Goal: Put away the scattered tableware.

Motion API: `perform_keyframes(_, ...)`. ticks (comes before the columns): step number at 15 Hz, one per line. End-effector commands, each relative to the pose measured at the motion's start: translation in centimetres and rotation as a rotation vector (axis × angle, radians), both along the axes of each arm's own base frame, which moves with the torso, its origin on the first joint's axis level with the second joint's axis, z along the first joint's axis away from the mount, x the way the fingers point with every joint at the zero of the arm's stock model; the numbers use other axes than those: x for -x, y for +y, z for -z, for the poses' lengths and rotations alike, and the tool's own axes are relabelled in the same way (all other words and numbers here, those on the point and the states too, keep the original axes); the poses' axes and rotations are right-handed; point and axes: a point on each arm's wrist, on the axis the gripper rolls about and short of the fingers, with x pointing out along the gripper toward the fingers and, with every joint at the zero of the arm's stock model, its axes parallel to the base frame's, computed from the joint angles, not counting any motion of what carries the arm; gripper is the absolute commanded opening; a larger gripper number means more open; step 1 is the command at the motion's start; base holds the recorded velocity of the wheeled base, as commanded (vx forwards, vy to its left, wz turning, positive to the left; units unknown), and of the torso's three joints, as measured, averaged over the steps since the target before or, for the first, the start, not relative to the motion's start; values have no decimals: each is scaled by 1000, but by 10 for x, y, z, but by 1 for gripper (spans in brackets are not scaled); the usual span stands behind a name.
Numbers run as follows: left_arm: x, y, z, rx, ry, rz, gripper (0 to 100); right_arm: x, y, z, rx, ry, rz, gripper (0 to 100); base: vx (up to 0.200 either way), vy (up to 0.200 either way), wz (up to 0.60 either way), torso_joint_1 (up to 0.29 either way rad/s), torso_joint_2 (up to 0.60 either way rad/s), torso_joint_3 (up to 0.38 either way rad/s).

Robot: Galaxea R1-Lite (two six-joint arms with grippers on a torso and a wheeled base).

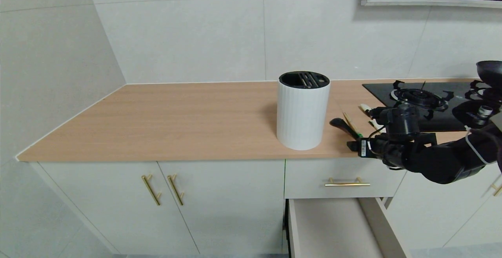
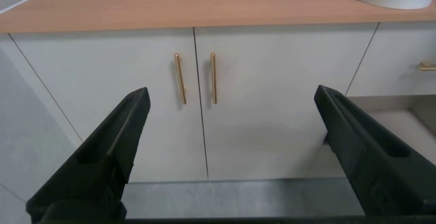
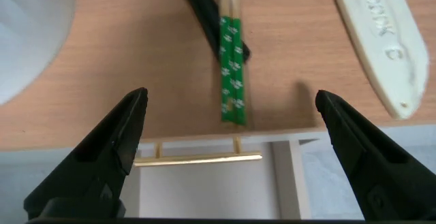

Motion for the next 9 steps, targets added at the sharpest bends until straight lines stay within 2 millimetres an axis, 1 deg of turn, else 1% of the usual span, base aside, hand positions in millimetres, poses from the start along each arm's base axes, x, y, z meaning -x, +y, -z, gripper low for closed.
perform_keyframes(1,0,0,0,0,0,0,100,-1,2,2,-2,0,-3,100,0,0,0,0,0,0)
perform_keyframes(4,0,0,0,0,2,0,100,-3,4,3,-5,-23,-6,100,0,0,0,0,0,0)
perform_keyframes(5,0,0,0,0,0,0,100,-4,5,5,-3,-20,-7,0,0,0,0,0,0,0)
perform_keyframes(9,0,0,0,0,0,0,100,-4,4,5,-3,-20,-5,0,0,0,0,0,0,0)
